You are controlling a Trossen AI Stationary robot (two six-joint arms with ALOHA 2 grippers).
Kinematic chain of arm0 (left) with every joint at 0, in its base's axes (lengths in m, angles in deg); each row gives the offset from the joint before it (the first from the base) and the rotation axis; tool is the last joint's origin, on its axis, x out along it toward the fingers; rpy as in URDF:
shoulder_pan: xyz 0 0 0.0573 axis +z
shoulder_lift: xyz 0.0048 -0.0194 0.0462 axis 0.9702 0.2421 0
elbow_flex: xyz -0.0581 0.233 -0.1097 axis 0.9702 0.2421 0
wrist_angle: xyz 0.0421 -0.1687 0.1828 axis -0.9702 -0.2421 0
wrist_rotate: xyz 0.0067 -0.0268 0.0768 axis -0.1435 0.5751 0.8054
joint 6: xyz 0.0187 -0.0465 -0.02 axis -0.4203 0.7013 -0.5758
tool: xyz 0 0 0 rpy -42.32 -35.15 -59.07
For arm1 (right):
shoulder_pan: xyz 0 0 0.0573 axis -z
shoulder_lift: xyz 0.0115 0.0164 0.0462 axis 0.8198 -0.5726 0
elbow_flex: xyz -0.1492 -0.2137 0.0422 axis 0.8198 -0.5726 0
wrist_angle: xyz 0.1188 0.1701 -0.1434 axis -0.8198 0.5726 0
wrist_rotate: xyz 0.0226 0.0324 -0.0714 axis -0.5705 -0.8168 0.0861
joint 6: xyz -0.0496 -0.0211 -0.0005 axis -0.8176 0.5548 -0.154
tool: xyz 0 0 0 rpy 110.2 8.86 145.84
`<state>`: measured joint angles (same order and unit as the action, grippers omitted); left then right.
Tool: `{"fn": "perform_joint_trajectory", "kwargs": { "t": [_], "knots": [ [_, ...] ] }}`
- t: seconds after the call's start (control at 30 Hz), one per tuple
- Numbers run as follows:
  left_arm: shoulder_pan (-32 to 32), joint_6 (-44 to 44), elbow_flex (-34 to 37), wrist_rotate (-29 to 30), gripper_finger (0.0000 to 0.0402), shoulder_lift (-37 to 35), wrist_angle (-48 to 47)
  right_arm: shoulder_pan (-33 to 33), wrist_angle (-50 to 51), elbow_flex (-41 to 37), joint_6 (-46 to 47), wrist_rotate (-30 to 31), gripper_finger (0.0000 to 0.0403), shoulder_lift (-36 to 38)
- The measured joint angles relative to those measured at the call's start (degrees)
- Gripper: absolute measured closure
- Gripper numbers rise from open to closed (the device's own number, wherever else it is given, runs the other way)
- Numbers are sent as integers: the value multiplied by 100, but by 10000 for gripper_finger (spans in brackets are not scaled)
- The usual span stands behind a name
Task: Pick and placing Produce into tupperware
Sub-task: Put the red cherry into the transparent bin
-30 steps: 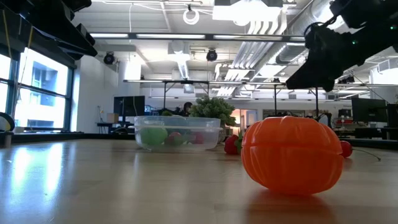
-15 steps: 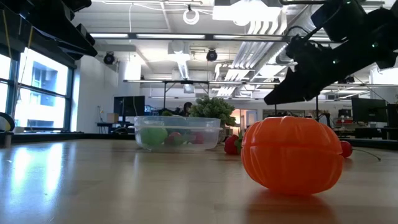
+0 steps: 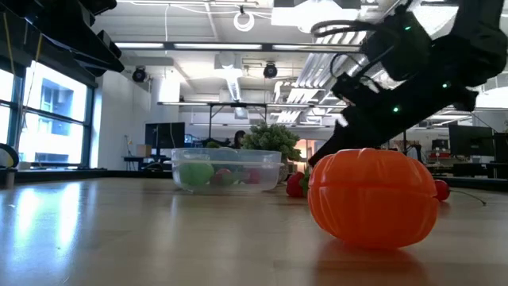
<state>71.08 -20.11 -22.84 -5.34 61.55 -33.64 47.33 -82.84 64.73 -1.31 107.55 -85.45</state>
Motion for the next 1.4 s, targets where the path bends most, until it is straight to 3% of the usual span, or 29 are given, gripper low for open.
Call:
{"fn": "perform_joint_trajectory", "kwargs": {
  "t": [0.43, 1.13, 1.4],
  "knots": [
    [2, 0, 0, 2, 300, 0, -11, -8, -550, 418, 427, 43, 269, -1248],
    [2, 0, 0, 1, 300, 0, -15, 143, -771, 420, 667, 68, 242, -1415],
    [2, 2, 0, 0, 300, 0, -15, 414, -832, 418, 630, -214, 242, -1415]
  ]
}}
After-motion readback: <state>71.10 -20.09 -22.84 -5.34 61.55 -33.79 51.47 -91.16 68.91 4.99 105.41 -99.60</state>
